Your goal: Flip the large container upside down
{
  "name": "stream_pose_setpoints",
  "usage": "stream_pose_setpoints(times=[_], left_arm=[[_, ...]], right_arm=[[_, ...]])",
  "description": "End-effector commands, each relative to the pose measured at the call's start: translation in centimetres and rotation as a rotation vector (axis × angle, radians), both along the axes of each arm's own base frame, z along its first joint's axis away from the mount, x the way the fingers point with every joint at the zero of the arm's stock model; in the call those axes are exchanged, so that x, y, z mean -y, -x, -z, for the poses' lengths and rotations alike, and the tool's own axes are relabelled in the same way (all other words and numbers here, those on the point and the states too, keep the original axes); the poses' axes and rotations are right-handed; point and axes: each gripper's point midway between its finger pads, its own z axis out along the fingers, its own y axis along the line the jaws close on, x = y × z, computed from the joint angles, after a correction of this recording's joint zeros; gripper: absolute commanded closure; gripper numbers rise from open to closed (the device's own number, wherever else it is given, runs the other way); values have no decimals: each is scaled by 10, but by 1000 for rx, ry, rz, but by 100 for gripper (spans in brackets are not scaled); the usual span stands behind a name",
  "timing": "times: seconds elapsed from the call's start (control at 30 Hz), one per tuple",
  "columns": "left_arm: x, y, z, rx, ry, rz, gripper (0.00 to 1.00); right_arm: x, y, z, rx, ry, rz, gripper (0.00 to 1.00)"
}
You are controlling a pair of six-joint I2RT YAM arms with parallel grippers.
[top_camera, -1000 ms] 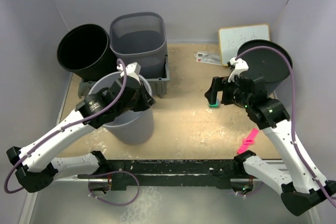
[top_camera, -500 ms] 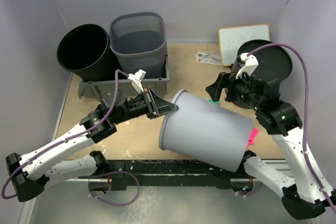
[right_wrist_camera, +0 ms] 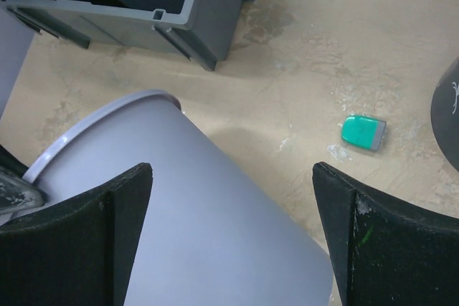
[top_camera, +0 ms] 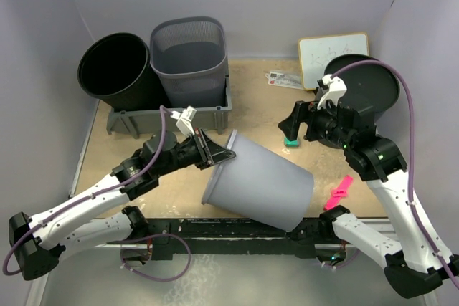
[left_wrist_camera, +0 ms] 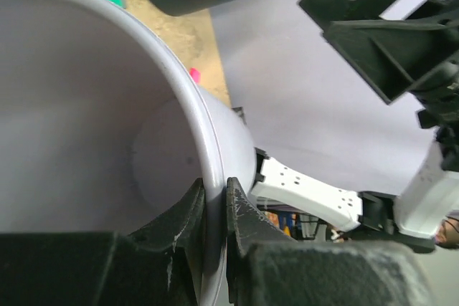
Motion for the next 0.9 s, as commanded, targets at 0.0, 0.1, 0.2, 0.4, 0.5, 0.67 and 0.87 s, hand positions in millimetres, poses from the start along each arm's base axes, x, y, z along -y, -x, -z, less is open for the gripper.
stream_pose_setpoints(times=[0.0,0.1,0.2,0.4,0.5,0.67,0.87], left_arm=[[-14,-13,14,52,-83,-70,100],[-29,-24,36,40,-191,-147,100],[-40,-32,46,43,-280,-197,79],[-56,-46,50,85,-528,-215,32],[-59,-50,55,92,-626,-189,29],[-60,-49,54,112,-664,-165,35],[-62,-49,60,117,-688,-155,65]], right_arm=[[4,1,-4,10,-8,23,5],[10,5,4,-26,16,46,5],[24,10,15,-84,44,129,6],[43,37,52,-270,51,260,5],[45,51,60,-305,74,225,5],[44,83,70,-379,-18,239,2],[21,107,98,-430,-316,252,9]])
